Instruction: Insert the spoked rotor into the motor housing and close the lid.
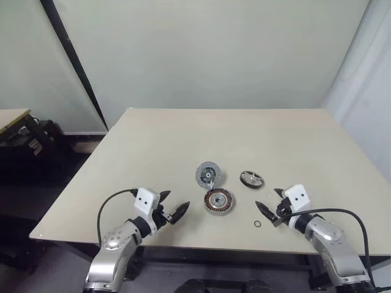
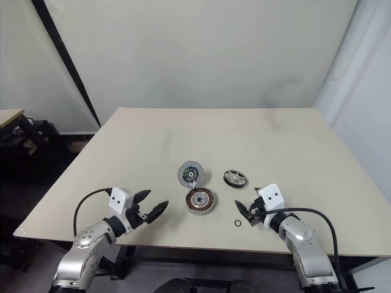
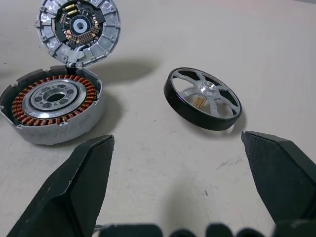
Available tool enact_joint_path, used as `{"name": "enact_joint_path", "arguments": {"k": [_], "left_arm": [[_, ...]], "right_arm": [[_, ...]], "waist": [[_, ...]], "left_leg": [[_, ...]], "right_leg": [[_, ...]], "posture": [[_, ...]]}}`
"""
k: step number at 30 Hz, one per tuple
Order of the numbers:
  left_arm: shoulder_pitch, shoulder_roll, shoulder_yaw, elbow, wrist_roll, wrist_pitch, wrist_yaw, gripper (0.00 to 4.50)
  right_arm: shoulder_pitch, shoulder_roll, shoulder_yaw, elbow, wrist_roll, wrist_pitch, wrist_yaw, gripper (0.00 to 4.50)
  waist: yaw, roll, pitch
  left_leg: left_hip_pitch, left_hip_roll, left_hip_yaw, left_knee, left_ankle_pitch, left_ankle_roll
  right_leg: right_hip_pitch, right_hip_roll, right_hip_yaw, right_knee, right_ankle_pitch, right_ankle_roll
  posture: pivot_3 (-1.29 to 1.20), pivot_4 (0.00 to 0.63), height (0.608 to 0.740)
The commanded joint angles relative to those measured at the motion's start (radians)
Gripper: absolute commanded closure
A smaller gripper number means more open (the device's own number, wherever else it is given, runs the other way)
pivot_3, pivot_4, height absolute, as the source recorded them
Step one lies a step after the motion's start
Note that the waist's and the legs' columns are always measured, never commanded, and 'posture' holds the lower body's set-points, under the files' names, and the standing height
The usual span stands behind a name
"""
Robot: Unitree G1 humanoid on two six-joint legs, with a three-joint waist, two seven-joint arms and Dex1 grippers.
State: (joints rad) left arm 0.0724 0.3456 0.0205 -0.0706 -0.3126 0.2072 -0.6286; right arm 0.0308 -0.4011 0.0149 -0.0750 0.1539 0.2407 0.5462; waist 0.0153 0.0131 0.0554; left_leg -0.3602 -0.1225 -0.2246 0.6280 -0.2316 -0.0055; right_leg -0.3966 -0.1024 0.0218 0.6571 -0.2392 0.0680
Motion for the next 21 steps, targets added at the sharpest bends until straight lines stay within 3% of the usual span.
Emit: {"name": "enact_joint_path", "arguments": {"k": [1,14,21], "left_arm": [[-0.018,0.008,0.012,-0.03,-0.011,-0.007,-0.009,0.03],[-0.034,0.006,0.009,-0.022,-0.016,-0.012,-0.026,0.03],[-0.022,0.035,-0.03,-0.024,-0.037,0.036,-0.119,0.03]], "right_arm": [[-0.025,-0.002,-0.009,-0.041,0.004,-0.013,-0.003,0.0],[-0.031,0.008,-0.017,-0.049,0.021,0.008,-0.014,0.0],[0.001,-0.055,0.006,-0.123,0.052,0.146,0.063,0.0]], "waist": [[0.0,0.0,0.0],[0.0,0.0,0.0],[0.0,0.0,0.0]], "left_leg": [[0.0,0.0,0.0,0.0,0.0,0.0],[0.0,0.0,0.003,0.0,0.0,0.0],[0.0,0.0,0.004,0.0,-0.001,0.001]], "right_leg": [[0.0,0.0,0.0,0.0,0.0,0.0],[0.0,0.0,0.001,0.0,0.0,0.0],[-0.001,0.0,0.002,0.0,0.0,0.0]], "posture": [[0.0,0.0,0.74],[0.0,0.0,0.74],[0.0,0.0,0.74]]}}
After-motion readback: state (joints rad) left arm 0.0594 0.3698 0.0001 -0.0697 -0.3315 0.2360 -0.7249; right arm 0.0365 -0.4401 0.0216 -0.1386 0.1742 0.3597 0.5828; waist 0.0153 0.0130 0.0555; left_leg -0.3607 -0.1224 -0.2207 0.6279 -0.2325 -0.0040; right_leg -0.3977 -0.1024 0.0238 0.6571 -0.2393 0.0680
